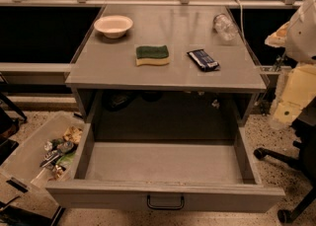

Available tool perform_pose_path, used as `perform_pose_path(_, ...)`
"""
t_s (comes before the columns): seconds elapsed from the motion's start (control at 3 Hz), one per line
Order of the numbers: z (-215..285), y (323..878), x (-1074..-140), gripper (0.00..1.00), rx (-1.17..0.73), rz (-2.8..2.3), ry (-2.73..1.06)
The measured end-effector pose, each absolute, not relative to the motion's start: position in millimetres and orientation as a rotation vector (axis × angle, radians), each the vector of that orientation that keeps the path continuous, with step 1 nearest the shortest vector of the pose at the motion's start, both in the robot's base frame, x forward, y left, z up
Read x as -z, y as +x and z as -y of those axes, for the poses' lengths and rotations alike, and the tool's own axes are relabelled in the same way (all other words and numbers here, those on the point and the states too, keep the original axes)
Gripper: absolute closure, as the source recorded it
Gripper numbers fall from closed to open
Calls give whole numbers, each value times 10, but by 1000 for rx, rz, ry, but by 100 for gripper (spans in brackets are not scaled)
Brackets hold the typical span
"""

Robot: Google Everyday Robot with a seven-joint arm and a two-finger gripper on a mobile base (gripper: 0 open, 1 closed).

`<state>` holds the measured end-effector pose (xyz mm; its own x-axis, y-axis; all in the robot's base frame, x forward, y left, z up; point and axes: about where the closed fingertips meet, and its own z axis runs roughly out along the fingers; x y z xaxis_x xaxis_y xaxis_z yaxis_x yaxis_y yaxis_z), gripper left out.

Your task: Place sponge into top drawer

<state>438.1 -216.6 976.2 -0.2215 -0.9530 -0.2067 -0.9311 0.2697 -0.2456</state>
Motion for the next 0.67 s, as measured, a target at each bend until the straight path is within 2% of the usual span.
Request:
perform_pose_path(0.33,2166,4382,-9762,0,98,-2232,-1725)
perform_pose_path(0.67,2165,4411,-9715,0,-1,-2158,-1724)
